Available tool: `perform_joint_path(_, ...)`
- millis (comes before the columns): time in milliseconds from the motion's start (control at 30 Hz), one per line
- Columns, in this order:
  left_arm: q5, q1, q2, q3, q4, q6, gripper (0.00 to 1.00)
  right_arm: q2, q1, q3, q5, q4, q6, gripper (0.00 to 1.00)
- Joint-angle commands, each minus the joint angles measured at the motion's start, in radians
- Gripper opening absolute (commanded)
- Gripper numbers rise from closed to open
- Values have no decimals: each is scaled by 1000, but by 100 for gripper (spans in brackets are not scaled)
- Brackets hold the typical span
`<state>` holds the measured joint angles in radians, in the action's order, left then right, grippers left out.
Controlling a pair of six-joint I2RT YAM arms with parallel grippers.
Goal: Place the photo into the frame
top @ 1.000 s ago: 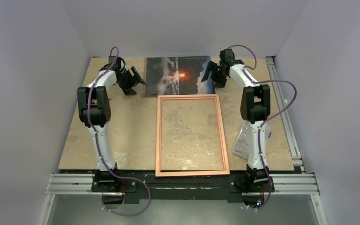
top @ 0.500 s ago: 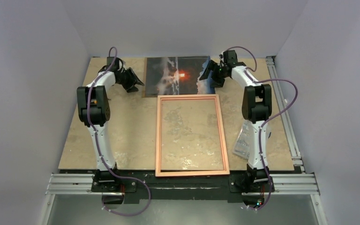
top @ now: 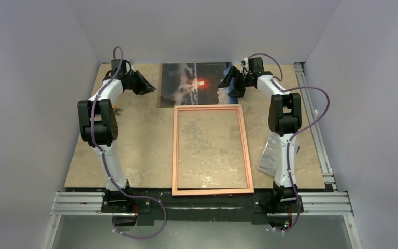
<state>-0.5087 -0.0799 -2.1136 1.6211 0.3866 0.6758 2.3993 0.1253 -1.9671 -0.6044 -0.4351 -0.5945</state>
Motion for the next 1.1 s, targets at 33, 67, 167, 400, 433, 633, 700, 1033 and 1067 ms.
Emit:
perform_joint_path(33,-141,24,127,-14,-75,46,11,-96,46,14,-184,75,-60,79)
perform_joint_path(67,-152,25,138,-18,-78,48,9,-103,46,17,-195,83,-66,78)
perform_joint_path(167,-170,24,174,-40,-76,47,4,-129,46,30,-223,111,-92,79)
perform_joint_path(400,-199,24,326,-188,-121,72,0,-235,46,132,-250,180,-130,79)
perform_joint_path(433,-199,23,352,-209,-121,75,0,-249,46,146,-249,181,-127,79)
perform_joint_path(633,-230,24,544,-424,-261,205,0,-361,39,238,-228,180,-113,80)
perform_joint_path(700,-244,29,596,-496,-316,253,0,-407,34,271,-216,162,-97,81)
perform_joint_path(1033,-120,188,984,-886,-236,254,0,-678,7,547,4,-79,92,84)
perform_joint_path(1067,-87,212,1040,-940,-229,266,0,-703,8,579,42,-98,117,85)
